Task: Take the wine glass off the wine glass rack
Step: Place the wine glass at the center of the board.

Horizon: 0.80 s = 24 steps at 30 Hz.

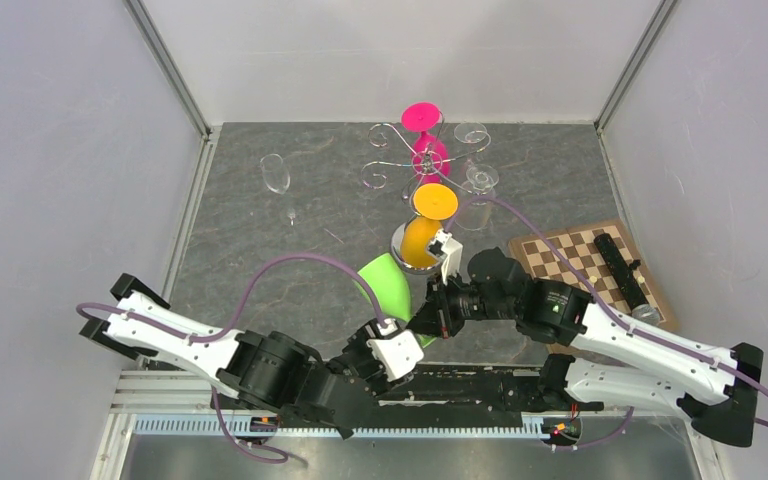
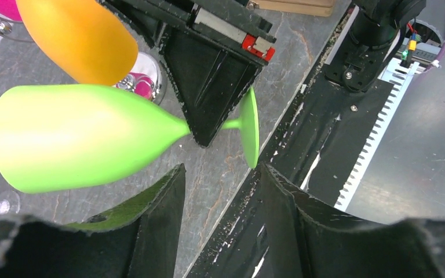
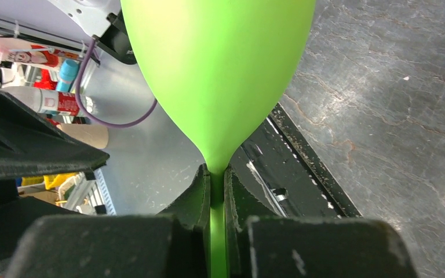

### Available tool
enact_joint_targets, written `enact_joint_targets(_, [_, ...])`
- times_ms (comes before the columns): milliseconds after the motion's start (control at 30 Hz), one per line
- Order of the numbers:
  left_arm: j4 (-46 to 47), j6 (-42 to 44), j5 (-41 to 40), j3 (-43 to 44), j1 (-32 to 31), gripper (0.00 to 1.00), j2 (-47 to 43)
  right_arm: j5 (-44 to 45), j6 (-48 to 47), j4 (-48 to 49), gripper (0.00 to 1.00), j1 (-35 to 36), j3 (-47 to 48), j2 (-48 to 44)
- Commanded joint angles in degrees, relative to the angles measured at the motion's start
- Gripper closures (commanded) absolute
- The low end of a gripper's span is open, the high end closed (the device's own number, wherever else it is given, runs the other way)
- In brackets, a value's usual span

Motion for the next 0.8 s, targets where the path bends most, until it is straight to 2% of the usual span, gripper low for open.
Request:
enact_joint_targets(0, [4.69, -3.8, 1.65, -1.41, 0.25, 0.41, -2.83, 1.25, -5.34, -0.44, 1.0, -0.08, -0.98, -2.12])
enact_joint_targets(367, [9.39, -4.83, 13.92, -5.45, 9.93, 0.34, -6.26, 9.09, -15.96, -3.87, 1.0, -0.13, -3.18, -4.95])
enact_joint_targets(767, [14.12, -9.06, 33.69, -8.9, 27.66, 0.31, -10.17, 17.06, -28.18, -4.81, 1.0, -0.12, -4.51, -5.32])
